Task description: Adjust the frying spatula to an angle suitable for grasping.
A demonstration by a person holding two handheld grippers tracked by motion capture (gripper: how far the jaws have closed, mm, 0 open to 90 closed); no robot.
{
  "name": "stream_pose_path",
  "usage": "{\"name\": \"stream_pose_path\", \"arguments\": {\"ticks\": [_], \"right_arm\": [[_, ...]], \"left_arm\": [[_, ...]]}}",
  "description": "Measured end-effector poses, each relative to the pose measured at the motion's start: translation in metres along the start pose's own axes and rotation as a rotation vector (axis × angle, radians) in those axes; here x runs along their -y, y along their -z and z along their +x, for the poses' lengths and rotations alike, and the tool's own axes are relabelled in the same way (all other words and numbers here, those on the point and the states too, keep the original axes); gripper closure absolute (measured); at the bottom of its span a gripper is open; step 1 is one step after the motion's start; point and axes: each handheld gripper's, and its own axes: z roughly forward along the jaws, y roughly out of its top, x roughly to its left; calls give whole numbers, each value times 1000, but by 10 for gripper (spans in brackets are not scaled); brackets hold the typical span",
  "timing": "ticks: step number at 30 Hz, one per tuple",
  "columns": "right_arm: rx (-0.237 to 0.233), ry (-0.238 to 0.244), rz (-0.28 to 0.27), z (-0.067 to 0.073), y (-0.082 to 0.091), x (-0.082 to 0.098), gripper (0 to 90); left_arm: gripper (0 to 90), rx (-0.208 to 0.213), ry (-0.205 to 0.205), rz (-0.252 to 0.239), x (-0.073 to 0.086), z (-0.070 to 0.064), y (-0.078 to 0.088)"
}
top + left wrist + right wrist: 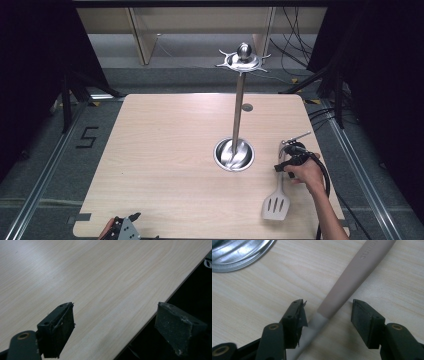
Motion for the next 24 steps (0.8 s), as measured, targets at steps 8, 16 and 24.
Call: {"name": "stream_pose_path", "arguments": {"ticks": [8,16,24], "right_arm": [[4,36,64,0,0,-10,531],[-16,56,86,2,-1,-14,628],[-22,115,145,6,-1,-18,717]], "left_arm": [[149,-18,10,28,1,-2,0],[149,-17,4,36,1,-1,1],[149,-7,13,34,1,-2,1]]}}
